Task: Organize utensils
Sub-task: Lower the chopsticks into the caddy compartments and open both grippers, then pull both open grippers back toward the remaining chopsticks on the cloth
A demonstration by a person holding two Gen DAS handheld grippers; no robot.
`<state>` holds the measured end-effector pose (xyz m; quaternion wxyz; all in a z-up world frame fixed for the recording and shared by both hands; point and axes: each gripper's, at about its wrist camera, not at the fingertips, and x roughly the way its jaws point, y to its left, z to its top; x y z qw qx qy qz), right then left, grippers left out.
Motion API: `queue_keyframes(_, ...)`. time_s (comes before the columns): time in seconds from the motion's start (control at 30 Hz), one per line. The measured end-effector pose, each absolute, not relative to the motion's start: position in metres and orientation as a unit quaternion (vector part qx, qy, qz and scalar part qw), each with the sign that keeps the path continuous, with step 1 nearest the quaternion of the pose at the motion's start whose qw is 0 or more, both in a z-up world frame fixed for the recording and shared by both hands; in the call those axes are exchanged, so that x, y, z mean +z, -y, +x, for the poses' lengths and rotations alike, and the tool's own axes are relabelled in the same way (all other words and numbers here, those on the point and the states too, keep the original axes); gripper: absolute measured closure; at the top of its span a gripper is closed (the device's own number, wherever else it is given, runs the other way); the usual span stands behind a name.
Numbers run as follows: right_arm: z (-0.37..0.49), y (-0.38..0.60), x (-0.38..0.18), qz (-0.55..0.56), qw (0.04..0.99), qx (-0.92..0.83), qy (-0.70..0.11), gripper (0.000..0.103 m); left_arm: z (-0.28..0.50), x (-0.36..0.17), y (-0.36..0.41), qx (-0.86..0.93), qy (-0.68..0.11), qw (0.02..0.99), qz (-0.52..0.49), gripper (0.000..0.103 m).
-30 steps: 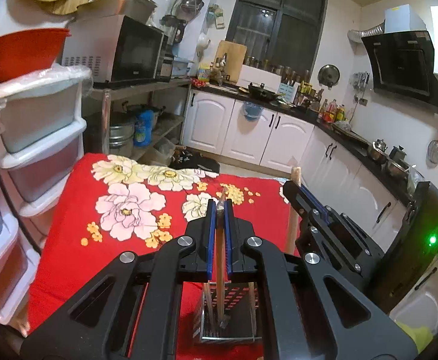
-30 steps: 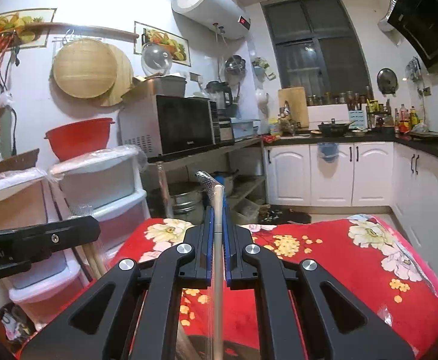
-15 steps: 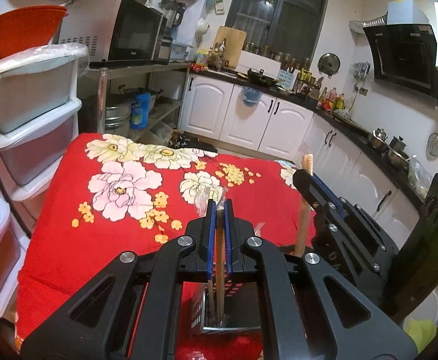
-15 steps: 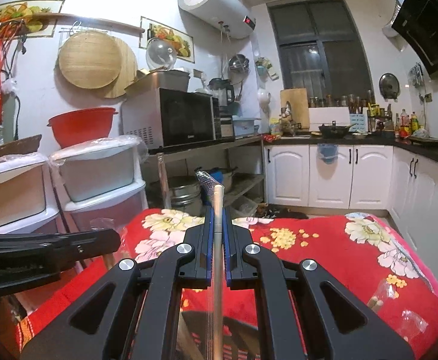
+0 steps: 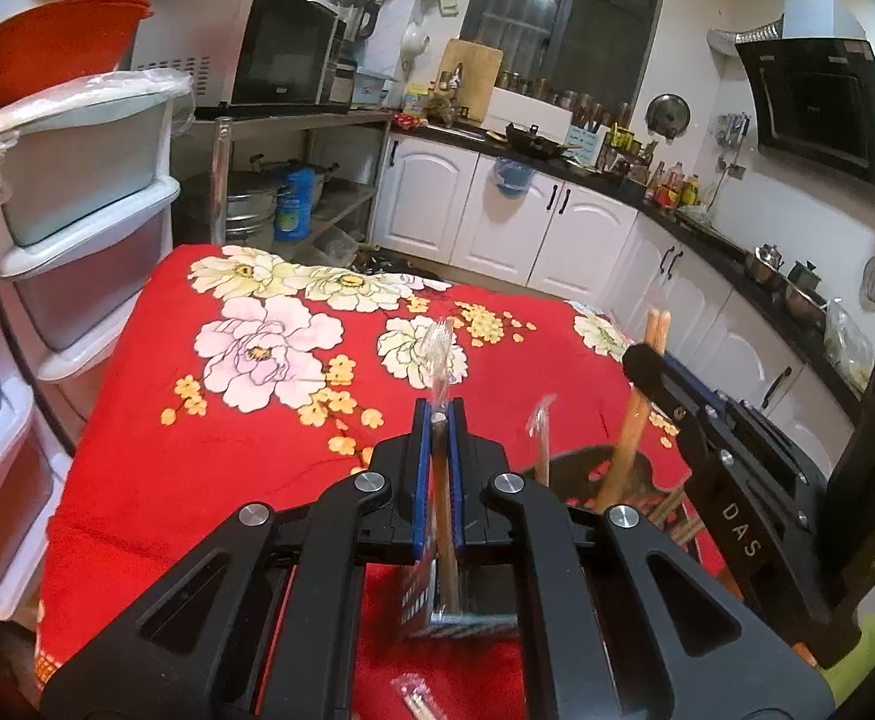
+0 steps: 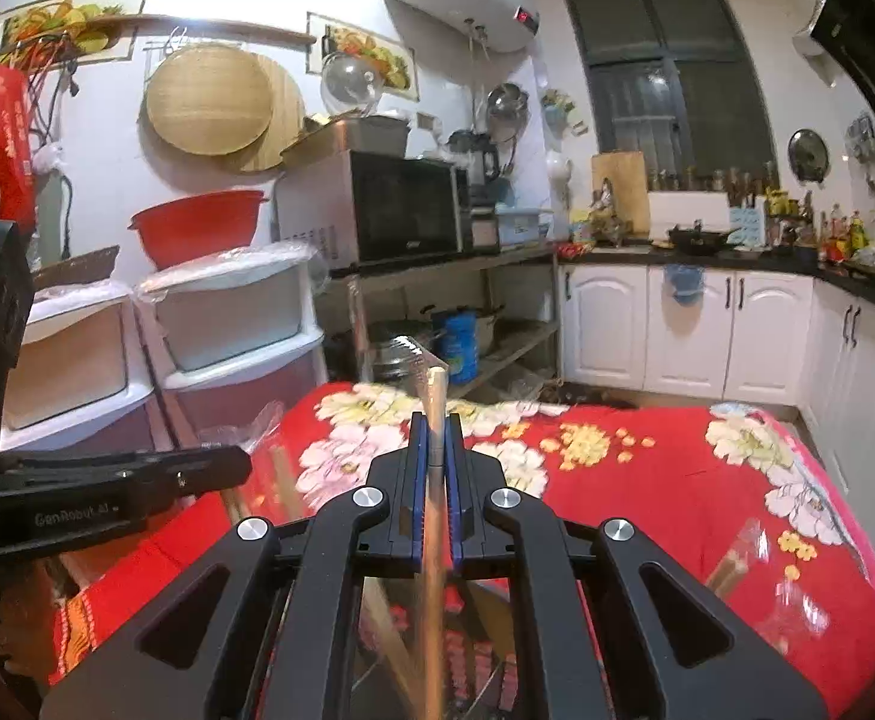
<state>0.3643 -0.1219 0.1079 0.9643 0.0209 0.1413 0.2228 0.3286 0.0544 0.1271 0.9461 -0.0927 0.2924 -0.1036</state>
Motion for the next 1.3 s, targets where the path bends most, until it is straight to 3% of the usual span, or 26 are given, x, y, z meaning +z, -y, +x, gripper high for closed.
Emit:
queue_keyframes(0.43, 0.344, 0.125, 0.095, 0.013, 0.952, 0.243, -0.185, 0.094, 0.31, 0.123, -0.058, -0.096, -0.303, 0.944, -0.09, 0.101)
queue_keyframes(0.57, 0.34, 0.127, 0.093, 0.015, 0.949, 0.248, -0.196, 0.085, 0.3, 0.119, -0.061, -0.091, -0.307, 0.942, -0.095, 0.098)
queue_keyframes(0.97, 0.323, 0.127, 0.087, 0.016, 0.938, 0.261, -0.227, 0.059, 0.267, 0.118, -0.081, -0.077, -0.305, 0.944, -0.102, 0.063)
queue_keyframes(1.13, 0.309, 0.129, 0.092, 0.016, 0.938, 0.26, -0.226, 0.049, 0.25, 0.122, -0.085, -0.076, -0.292, 0.947, -0.11, 0.04)
queue_keyframes(1.3, 0.292, 0.136, 0.097, 0.011, 0.941, 0.257, -0.22, 0.042, 0.239, 0.116, -0.082, -0.081, -0.292, 0.946, -0.113, 0.024)
